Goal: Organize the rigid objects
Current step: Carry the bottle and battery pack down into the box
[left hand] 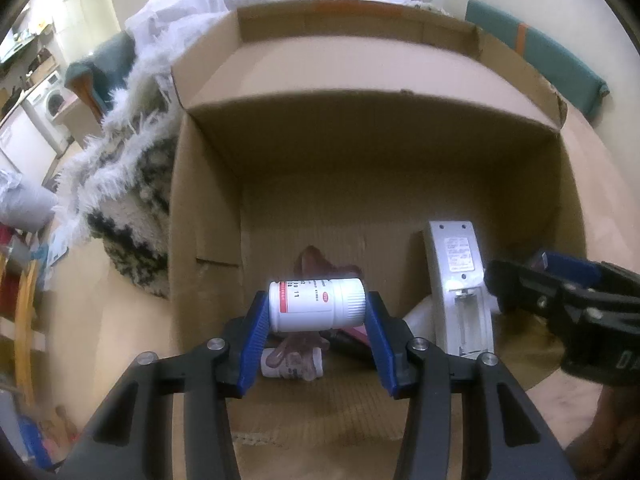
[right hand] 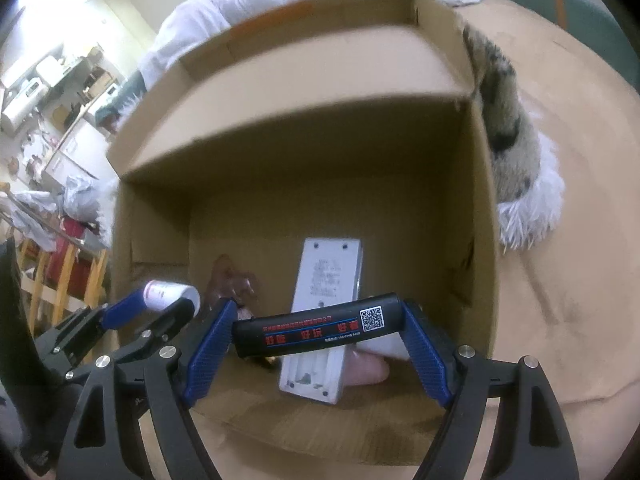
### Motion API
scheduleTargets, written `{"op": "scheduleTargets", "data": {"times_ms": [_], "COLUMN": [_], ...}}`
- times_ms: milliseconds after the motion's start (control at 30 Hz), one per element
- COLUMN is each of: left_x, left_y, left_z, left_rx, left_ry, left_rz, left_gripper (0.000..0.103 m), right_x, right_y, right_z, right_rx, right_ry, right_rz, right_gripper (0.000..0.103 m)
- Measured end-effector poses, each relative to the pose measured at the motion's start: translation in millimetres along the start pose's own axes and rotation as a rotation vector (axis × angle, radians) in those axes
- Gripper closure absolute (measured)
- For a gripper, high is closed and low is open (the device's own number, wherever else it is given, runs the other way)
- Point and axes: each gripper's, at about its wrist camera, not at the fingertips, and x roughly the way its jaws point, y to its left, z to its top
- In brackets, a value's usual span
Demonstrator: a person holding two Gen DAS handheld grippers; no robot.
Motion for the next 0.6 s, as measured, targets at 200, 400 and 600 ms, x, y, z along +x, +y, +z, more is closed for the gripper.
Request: {"op": "scheduleTargets", "data": {"times_ms": [200,400,600], "left_x": [7.5,11.9,13.9], "left_y": [3.3,3.7,4.4], "left_z": [-2.7,-7.3,-9.6], "left_rx": [-0.023,-0.027,-0.033], "left_ry": [0.017,0.034,0.045], "left_rz": [-0.005,-0.004,-0.009], "left_gripper": [0.059,0.059,0.059], "right_x": [7.7,8.8,8.5], "right_y": [2.1,5.1,5.0], "right_z": [-1.5,-2.7,-2.0], "right_rx": [-0.010,-0.025,-0.023], "right_ry": [0.023,0.024,0.022], "right_rz": [-0.021,-0.031,-0.026], "right_gripper": [0.016,0.016,0.016]}}
